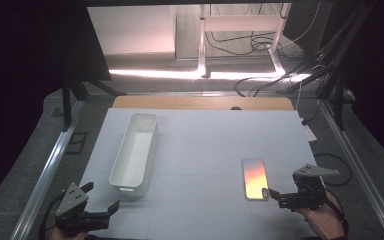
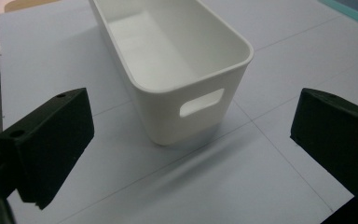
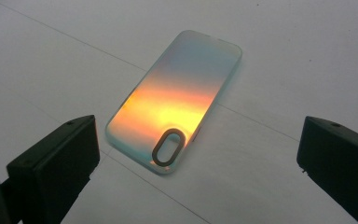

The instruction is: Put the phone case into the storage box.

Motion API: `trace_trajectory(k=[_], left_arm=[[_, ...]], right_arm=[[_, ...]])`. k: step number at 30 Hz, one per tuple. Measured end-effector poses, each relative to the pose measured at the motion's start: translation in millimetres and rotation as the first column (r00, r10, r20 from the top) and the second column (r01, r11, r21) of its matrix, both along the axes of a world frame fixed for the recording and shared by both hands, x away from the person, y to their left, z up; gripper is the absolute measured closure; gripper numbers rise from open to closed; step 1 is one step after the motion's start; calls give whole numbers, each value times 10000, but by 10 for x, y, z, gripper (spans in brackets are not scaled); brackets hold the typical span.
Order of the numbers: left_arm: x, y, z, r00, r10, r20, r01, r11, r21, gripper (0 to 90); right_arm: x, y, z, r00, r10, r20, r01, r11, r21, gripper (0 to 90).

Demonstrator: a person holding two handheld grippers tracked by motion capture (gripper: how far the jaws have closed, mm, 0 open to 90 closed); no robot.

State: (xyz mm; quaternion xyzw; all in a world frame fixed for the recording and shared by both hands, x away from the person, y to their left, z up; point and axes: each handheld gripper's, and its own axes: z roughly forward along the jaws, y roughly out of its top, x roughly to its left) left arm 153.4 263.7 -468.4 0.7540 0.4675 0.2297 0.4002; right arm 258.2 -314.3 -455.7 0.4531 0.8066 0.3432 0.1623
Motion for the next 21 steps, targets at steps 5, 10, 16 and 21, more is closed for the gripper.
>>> trace_trajectory(k=[5,10,16,21], left_arm=[[3,5,-1,10000,16,-25,-16,10000,-15,1],[3,5,-1,10000,22,-23,-22,10000,-30,1],[4,8,-2,10000,12,-27,-13,10000,-95,0],[4,8,-1,10000,2,-25,-2,10000,-87,0]], right_arm=[[48,7,4,9999,-59,-121,59,10000,-17,0],[93,22,6,9999,-97,-106,94,9996,-261,0],[146,45,12,9998,-184,-106,179,9988,-466,0],[207,64,15,9992,-369,-163,360,9979,-532,0]])
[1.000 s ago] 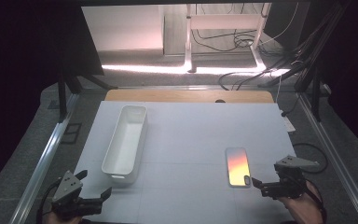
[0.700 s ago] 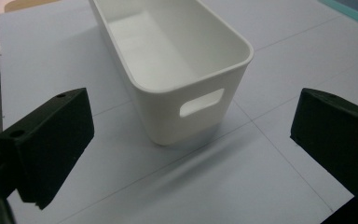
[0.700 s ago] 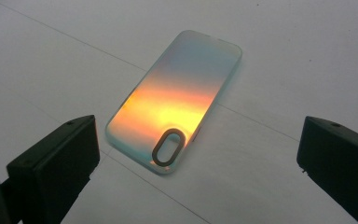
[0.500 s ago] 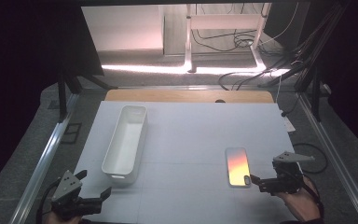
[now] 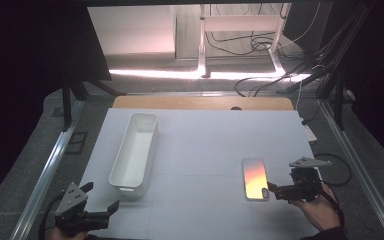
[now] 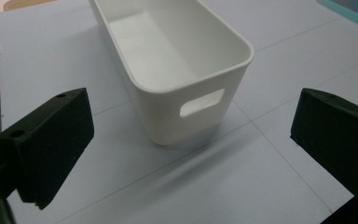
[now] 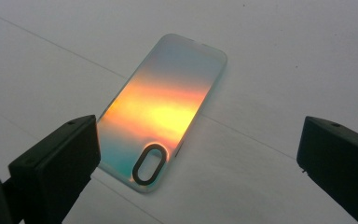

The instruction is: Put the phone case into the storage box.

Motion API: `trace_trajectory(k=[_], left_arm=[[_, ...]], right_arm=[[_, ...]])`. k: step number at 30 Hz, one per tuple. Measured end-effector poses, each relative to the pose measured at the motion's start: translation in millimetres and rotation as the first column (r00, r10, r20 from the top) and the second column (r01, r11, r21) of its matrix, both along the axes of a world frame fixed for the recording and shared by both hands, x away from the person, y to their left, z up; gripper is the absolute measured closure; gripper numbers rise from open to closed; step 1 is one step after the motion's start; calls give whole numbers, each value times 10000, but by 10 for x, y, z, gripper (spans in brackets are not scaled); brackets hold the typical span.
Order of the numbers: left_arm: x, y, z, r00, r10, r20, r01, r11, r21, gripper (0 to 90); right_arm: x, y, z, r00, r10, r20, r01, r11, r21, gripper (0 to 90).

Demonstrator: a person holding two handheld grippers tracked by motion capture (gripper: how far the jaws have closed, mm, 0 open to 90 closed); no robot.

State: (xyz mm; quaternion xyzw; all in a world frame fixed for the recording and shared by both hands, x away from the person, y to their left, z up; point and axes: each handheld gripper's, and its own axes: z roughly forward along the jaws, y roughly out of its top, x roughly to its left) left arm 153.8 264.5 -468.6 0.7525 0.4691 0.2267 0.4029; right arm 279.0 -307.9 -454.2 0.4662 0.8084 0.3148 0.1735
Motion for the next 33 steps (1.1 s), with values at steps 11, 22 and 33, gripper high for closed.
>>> trace_trajectory(k=[11,22,33], left_arm=[[3,3,-1,10000,-16,-14,16,10000,-20,0],[2,3,0,10000,-28,-1,28,10000,-15,1],[1,1,0,10000,-54,14,54,10000,21,1]], right_arm=[[121,39,2,9997,-104,-233,98,9996,-247,0],[241,51,-10,9993,-168,-341,150,9985,-530,96],[313,31,-9,9973,-26,-728,-12,9987,-510,414]])
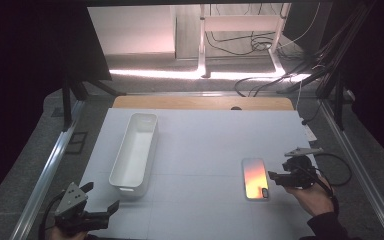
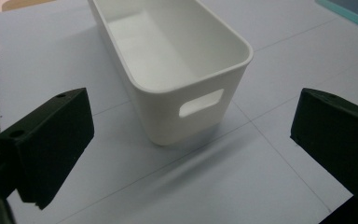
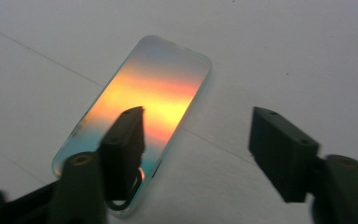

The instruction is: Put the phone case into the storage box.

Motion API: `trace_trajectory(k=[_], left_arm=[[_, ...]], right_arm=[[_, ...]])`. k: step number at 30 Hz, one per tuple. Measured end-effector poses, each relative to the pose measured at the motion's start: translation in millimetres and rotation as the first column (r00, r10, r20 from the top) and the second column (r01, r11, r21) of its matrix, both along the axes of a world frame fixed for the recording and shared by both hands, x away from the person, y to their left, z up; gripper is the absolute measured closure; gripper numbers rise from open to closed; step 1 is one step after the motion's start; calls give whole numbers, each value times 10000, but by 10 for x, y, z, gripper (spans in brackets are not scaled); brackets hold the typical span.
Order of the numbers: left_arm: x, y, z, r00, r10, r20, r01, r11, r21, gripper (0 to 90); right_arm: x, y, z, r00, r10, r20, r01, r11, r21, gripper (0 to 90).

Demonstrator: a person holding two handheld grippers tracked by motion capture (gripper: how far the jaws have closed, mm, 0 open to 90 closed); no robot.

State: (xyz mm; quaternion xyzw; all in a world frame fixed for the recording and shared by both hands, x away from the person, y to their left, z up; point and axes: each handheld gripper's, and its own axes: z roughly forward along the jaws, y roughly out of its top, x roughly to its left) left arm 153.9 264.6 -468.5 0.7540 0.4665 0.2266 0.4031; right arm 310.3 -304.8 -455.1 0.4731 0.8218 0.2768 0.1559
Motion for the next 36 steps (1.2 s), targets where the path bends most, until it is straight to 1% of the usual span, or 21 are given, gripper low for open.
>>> trace_trajectory(k=[2,4,5,7,8,10,15,22,25,27,30,32,36], left_arm=[[0,-2,0,10000,-5,1,5,10000,17,1],[-1,-4,1,10000,-5,-7,5,10000,7,0],[-2,-3,0,10000,-4,9,4,10000,7,0],[-2,-3,-1,10000,-11,14,11,10000,-6,1],[-2,-3,-1,10000,-11,14,11,10000,-6,1],[-2,-4,0,10000,-23,18,23,10000,37,1],[-4,-5,1,10000,-34,37,33,10000,41,1],[-5,-7,1,10000,-51,52,51,10000,84,1],[-7,-9,1,10000,-55,52,55,9999,84,1],[-7,-11,1,10000,-62,53,62,9999,91,1],[-6,-14,1,9999,-78,64,77,9999,142,1],[-6,-15,1,9999,-80,66,79,9999,153,1],[-6,-17,1,9999,-80,67,79,9998,167,1]], right_arm=[[11,5,-7,10000,22,-93,-23,10000,-69,484],[23,7,-8,9995,185,-237,-189,9997,-135,582],[27,9,-8,9993,248,-286,-255,9994,-225,643],[40,10,-18,9978,433,-500,-444,9988,-202,771],[40,10,-18,9978,433,-500,-444,9988,-202,771],[47,17,-28,9956,646,-673,-661,9976,-205,895],[69,29,-68,9922,756,-988,-789,9964,-301,896],[78,21,-168,9903,835,-1108,-877,9956,-342,896],[75,33,-234,9871,1030,-1223,-1090,9931,-435,897],[71,38,-244,9868,1042,-1237,-1105,9929,-448,896],[57,47,-297,9849,1100,-1338,-1177,9918,-507,896],[52,48,-323,9839,1156,-1360,-1252,9900,-647,896],[48,51,-365,9828,1101,-1481,-1227,9893,-788,896]])
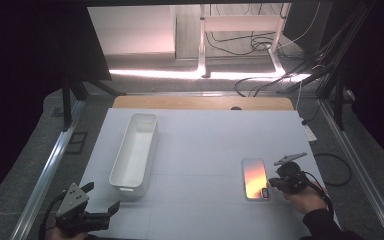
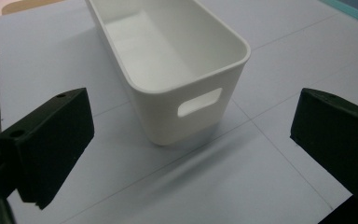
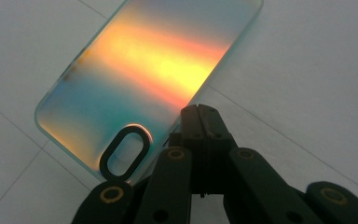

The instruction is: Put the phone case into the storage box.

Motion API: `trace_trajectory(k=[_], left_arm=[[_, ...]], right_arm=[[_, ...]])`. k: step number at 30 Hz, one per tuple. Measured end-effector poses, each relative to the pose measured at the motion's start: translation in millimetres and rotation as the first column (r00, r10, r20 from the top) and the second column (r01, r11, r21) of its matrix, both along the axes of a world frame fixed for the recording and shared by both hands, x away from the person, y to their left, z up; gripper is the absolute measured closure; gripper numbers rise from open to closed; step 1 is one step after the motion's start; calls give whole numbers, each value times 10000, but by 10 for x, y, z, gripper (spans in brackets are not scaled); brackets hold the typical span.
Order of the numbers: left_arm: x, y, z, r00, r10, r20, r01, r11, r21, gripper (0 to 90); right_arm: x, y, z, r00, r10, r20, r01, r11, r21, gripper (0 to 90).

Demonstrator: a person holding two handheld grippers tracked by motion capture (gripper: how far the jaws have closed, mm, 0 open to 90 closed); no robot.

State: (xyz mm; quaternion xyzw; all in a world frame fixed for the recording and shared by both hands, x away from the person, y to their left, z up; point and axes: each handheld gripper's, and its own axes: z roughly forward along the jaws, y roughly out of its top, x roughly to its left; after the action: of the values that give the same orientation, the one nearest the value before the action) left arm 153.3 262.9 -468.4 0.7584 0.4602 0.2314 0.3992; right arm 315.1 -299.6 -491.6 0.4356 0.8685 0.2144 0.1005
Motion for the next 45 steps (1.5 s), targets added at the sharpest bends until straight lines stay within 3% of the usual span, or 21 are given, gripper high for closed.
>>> trace_trajectory(k=[6,18,24,26,33,40,43,45], left_arm=[[-2,-4,2,10000,0,9,0,10000,28,1],[3,-7,1,10000,22,-5,-22,10000,38,1],[5,-9,1,10000,24,-13,-24,10000,53,1],[5,-10,1,10000,22,-11,-22,10000,56,1],[9,-14,1,10000,20,-16,-20,10000,90,1],[13,-13,1,10000,26,-21,-25,10000,76,1],[11,-10,1,10000,32,-13,-32,10000,48,1],[14,-7,0,10000,54,-35,-54,10000,22,1]], right_arm=[[-3,-8,-48,9998,-33,-183,31,9999,-117,897],[-58,97,-61,9980,185,-602,-163,9992,377,897],[-76,195,-71,9965,581,-608,-555,9975,437,897],[-85,259,-78,9938,948,-588,-922,9947,448,897],[-69,358,-90,9914,1181,-563,-1153,9920,513,897],[-68,553,-104,9820,1827,-472,-1803,9823,501,896],[-44,555,-64,9849,1672,-450,-1647,9848,551,896],[-11,503,-12,9885,1498,-192,-1479,9859,788,897]])
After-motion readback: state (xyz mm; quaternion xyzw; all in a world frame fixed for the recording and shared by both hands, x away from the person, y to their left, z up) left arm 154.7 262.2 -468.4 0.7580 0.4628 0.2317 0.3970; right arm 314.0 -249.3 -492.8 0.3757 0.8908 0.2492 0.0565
